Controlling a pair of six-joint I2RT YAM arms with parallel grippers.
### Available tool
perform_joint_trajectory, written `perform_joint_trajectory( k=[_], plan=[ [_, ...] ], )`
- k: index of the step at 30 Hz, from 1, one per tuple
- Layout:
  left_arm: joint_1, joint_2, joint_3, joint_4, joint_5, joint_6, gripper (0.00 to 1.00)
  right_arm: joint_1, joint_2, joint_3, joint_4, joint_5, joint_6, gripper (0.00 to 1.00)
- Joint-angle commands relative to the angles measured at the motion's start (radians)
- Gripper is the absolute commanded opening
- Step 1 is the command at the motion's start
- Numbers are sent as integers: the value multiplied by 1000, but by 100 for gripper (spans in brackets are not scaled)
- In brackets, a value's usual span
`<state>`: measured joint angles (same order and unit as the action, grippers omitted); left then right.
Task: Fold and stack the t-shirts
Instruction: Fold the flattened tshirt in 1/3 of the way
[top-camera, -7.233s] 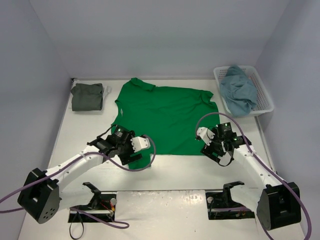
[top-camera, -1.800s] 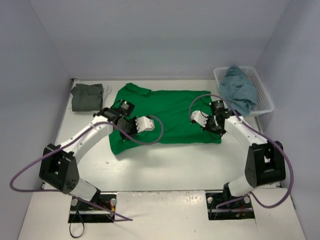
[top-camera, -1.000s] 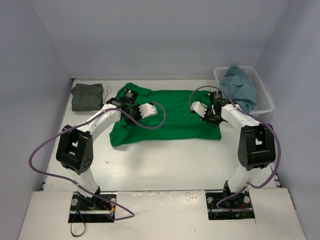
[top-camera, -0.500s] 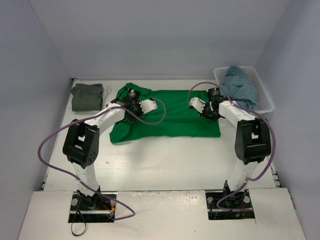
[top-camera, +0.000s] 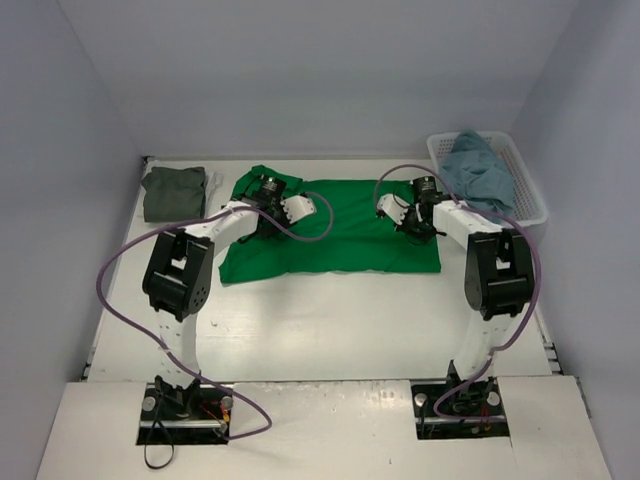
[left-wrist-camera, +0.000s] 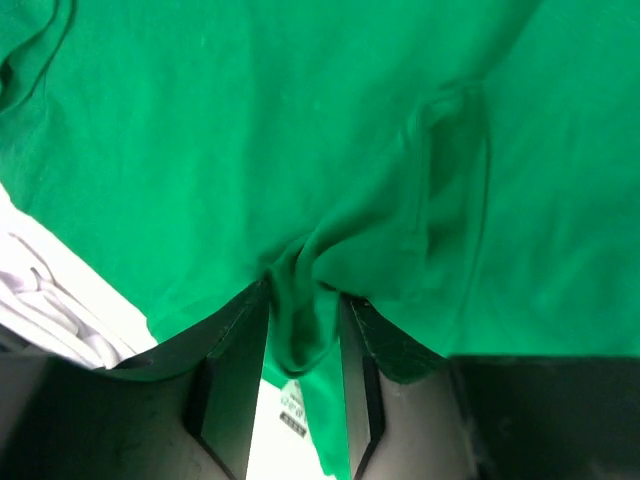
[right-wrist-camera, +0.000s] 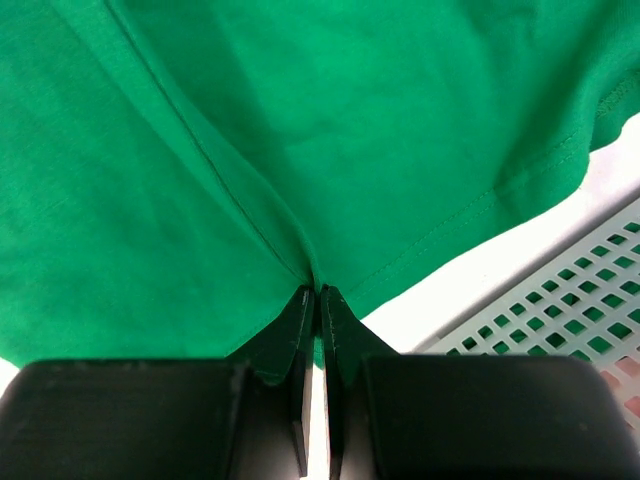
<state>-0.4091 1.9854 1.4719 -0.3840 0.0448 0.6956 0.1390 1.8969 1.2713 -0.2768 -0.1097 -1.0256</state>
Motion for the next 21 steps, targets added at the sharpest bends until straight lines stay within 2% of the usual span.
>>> perform_joint_trajectory(
  k=[1,8,10,16,21],
  plan=[
    [9,-1,68,45,-17,-16,29,5,2,17,44,33,16,1],
    [9,58,74,102,-78,-25,29,8,45,2,120,87,50,2],
    [9,64,68,122,-100,-30,29,8,60,-7,142,103,61,6],
    [9,67,48,158,-161,-44,29,10,90,-23,211,180,116,29],
    [9,49,22,174,-160,-59,29,10,91,-29,264,251,199,35]
  ],
)
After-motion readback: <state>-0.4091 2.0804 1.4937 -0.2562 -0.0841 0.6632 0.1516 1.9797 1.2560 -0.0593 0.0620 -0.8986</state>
